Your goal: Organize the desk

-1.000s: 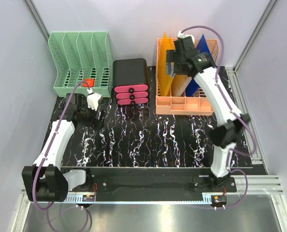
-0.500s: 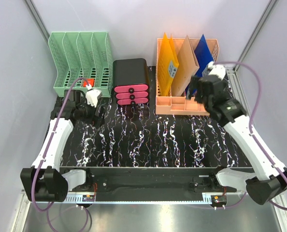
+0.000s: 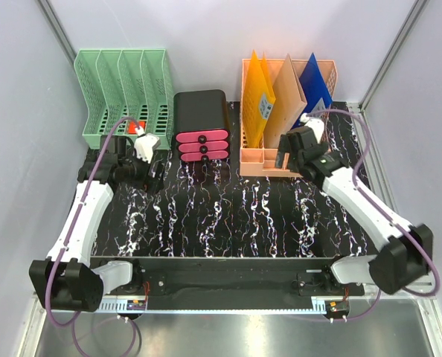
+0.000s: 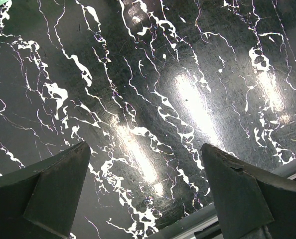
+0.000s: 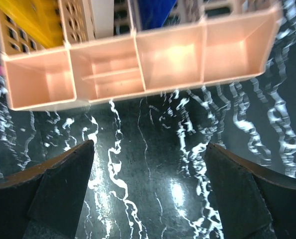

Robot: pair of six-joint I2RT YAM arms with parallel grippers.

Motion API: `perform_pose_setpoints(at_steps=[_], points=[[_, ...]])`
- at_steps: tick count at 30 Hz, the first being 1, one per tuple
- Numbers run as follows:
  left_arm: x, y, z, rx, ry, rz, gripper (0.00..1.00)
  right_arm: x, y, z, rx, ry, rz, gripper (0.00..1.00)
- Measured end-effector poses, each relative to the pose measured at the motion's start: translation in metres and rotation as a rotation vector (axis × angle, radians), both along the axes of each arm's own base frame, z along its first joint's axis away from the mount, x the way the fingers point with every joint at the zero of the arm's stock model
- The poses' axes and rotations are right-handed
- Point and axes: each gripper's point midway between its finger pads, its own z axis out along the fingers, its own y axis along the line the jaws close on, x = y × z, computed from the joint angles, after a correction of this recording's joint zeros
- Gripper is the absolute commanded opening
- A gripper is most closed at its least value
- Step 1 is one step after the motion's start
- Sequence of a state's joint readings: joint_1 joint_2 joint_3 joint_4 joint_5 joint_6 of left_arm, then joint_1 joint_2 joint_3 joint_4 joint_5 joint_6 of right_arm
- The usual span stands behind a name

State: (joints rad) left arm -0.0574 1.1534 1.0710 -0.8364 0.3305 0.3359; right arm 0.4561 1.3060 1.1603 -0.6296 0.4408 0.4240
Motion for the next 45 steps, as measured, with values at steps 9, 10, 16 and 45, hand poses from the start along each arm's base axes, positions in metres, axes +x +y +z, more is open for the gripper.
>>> perform_pose_setpoints(at_steps=[9, 10, 16, 45], points=[[-0.003, 0.001, 0.001, 0.012, -0.019, -0.023, 0.99, -0.018, 0.01, -0.095, 0.031, 0.187, 0.005, 1.0], [-0.003, 0.0, 0.0, 0.012, -0.017, -0.025, 0.99, -0.018, 0.01, -0.099, 0.028, 0.196, 0.003, 1.0], [-0.004, -0.002, -0.002, 0.003, -0.009, -0.035, 0.99, -0.001, 0.011, -0.126, 0.004, 0.25, -0.016, 1.0], [-0.011, 0.002, -0.016, 0.034, 0.012, -0.061, 0.99, 0.088, -0.011, -0.151, -0.01, 0.277, -0.067, 1.0]])
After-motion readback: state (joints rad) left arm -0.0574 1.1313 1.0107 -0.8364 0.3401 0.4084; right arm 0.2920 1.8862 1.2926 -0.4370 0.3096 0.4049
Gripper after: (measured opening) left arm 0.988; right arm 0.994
